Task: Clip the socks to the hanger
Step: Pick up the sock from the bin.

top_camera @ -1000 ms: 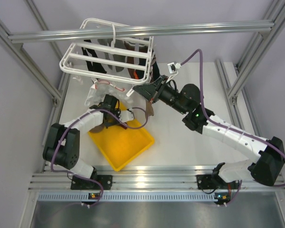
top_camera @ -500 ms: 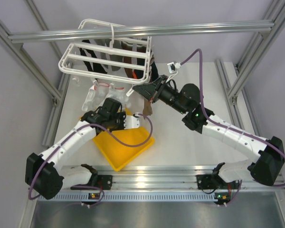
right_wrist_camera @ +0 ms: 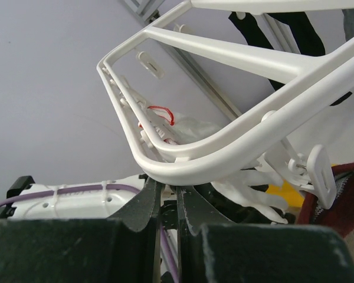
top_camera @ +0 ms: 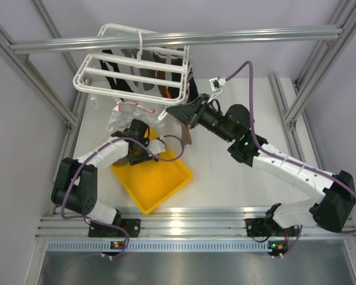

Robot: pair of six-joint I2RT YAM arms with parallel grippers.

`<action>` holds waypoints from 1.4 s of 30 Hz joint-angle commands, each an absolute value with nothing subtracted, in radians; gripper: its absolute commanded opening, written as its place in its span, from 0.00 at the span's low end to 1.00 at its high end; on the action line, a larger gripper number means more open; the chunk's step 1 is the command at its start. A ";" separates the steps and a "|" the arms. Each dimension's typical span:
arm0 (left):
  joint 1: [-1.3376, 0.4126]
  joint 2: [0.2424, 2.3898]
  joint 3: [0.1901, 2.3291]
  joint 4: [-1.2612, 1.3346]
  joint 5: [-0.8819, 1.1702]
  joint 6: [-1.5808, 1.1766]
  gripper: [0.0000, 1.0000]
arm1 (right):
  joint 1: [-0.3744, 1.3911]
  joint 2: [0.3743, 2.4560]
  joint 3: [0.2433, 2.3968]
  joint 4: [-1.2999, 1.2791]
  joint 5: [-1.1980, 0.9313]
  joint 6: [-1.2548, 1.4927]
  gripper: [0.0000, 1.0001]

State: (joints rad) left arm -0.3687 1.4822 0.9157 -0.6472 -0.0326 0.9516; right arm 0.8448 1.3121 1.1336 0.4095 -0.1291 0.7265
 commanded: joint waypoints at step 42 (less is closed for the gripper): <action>-0.413 1.368 0.825 -0.743 -0.121 1.089 0.00 | 0.805 1.281 1.149 0.422 -0.097 0.724 0.00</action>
